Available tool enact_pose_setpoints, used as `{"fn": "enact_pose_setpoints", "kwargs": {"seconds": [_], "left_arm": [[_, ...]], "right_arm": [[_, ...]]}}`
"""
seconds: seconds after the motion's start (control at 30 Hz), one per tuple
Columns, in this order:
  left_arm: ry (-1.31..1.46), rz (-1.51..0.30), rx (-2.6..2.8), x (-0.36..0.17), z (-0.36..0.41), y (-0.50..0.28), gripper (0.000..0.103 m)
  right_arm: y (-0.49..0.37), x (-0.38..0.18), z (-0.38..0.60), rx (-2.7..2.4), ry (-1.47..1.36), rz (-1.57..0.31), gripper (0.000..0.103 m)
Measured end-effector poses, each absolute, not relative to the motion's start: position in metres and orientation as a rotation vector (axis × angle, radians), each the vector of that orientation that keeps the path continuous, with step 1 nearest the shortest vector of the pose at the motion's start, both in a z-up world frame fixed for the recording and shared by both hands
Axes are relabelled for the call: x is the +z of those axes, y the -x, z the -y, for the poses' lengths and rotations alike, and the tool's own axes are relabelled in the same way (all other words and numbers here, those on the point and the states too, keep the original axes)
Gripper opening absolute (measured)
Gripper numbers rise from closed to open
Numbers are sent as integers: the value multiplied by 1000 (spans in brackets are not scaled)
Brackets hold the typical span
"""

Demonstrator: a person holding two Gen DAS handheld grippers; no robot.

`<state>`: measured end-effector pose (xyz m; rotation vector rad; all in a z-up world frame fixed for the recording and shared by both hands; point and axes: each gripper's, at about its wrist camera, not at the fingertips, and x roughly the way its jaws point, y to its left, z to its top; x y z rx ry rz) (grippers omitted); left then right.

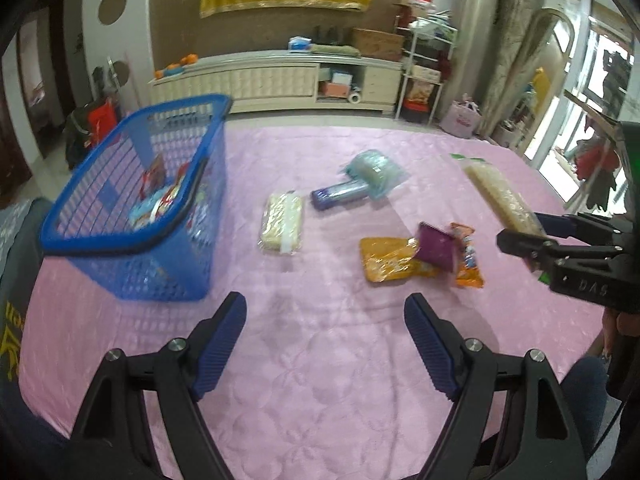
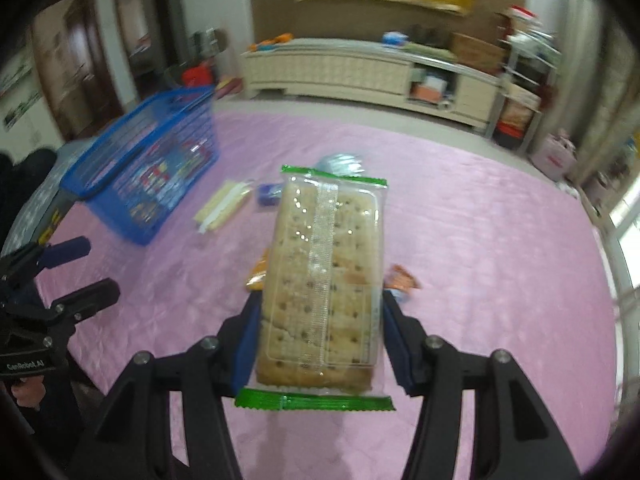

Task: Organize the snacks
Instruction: 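Grasp the orange-wrapped snack bar with the left gripper while the right holds the crackers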

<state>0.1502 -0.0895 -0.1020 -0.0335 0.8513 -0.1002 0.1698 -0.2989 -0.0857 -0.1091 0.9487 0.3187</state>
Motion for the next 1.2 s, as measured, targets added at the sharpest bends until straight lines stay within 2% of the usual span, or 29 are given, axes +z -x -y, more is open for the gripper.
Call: {"fn": "enact_pose_setpoints", "kwargs": {"seconds": [0.4,0.77,0.83,0.9,0.97,1.2], "left_arm": [[5,-981,-303,-92,152,-196,80],[-136,-1095,-408,-116,240,-248,80],[-136,-1115,-413,-122,248,-255,75],[-135,-1146,-421,-128,254,-261,61],[-149,-1175,-424,-136,261,-268,55],[-172,-1241,-403,-156,278,-287,53]], "right_arm": [[-161,-77,359,171,-22,-940,60],[-171,-94,399,114,-89,-983,60],[-173,-100,405,112,-100,-995,60],[-175,-106,411,110,-113,-1004,60],[-178,-114,418,111,-126,-1020,60],[-180,-136,435,99,-165,-1056,60]]}}
